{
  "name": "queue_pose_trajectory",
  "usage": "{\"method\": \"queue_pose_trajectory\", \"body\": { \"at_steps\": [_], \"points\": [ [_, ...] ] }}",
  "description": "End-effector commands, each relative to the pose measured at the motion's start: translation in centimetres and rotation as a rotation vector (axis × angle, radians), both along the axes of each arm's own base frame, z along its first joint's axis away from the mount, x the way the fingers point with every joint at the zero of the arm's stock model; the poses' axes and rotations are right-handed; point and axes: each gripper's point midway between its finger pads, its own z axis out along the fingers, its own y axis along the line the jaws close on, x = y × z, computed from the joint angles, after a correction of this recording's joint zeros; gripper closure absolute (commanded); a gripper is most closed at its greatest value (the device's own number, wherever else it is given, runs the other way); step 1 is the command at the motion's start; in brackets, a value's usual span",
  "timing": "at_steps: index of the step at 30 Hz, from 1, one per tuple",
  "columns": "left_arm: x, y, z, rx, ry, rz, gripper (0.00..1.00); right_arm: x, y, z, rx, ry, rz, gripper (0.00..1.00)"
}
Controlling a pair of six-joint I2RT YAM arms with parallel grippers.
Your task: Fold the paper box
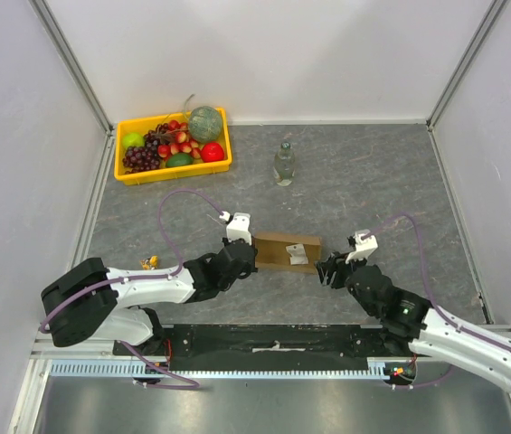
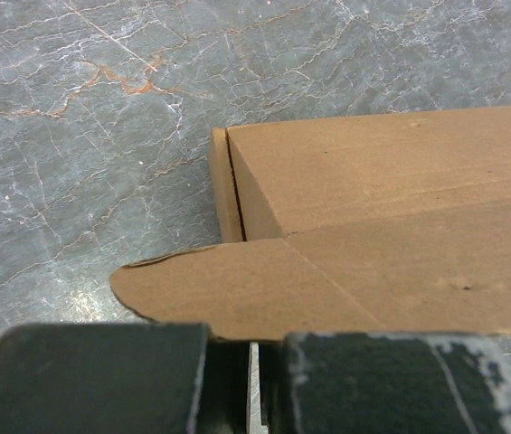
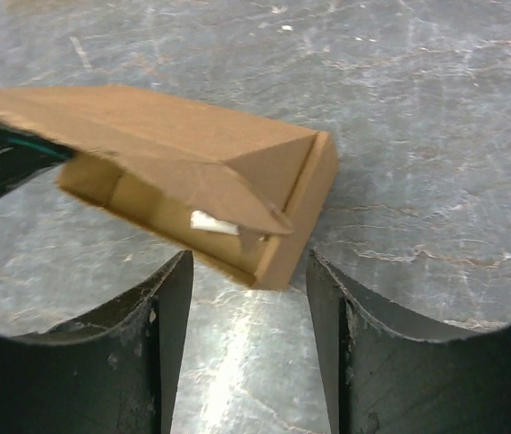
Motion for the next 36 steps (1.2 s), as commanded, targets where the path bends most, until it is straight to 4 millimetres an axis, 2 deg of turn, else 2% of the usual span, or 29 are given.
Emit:
{"method": "queue_pose_trajectory", "body": {
  "at_steps": [1, 6, 9, 11, 14, 16, 18, 20, 24, 31, 36],
  "points": [
    [-0.7, 1.1, -1.7, 0.036, 0.043, 0.035, 0.98, -2.3, 1.3, 3.5, 0.072, 0.008, 0.151, 0.42],
    [-0.7, 1.2, -1.9, 0.044, 0.045, 0.040, 0.98, -4.2, 3.7, 8.5, 0.102, -0.067, 0.365, 0.46],
    [-0.7, 1.3, -1.8, 0.042, 0.042, 0.041, 0.98, -4.5, 5.7, 11.7, 0.108, -0.090, 0.453, 0.48],
    [-0.8, 1.4, -1.8, 0.045, 0.043, 0.042, 0.98, -3.8, 6.3, 14.3, 0.115, -0.128, 0.445, 0.49],
    [-0.9, 1.4, -1.8, 0.044, 0.044, 0.038, 0.98, -1.2, 7.1, 16.6, 0.088, -0.155, 0.355, 0.57],
    [-0.9, 1.3, -1.7, 0.044, 0.043, 0.033, 0.98, 0.3, 7.8, 17.4, 0.066, -0.170, 0.312, 0.62],
    [-0.9, 1.3, -1.6, 0.045, 0.042, 0.033, 0.98, 1.6, 8.6, 17.4, 0.052, -0.162, 0.271, 0.66],
    [-1.0, 1.3, -1.6, 0.043, 0.042, 0.028, 0.98, 2.9, 9.1, 16.4, 0.026, -0.131, 0.220, 0.72],
    [-1.1, 1.0, -1.2, 0.038, 0.038, 0.010, 0.98, 4.3, 10.3, 12.9, -0.025, -0.047, 0.167, 0.79],
    [-1.5, 0.4, -0.2, 0.000, 0.031, -0.030, 0.80, 4.8, 11.3, 7.6, -0.067, 0.050, 0.142, 0.84],
    [-2.3, -0.2, 0.2, -0.034, 0.045, -0.083, 0.69, 4.9, 11.9, 6.3, -0.050, 0.070, 0.147, 0.85]
  ]
}}
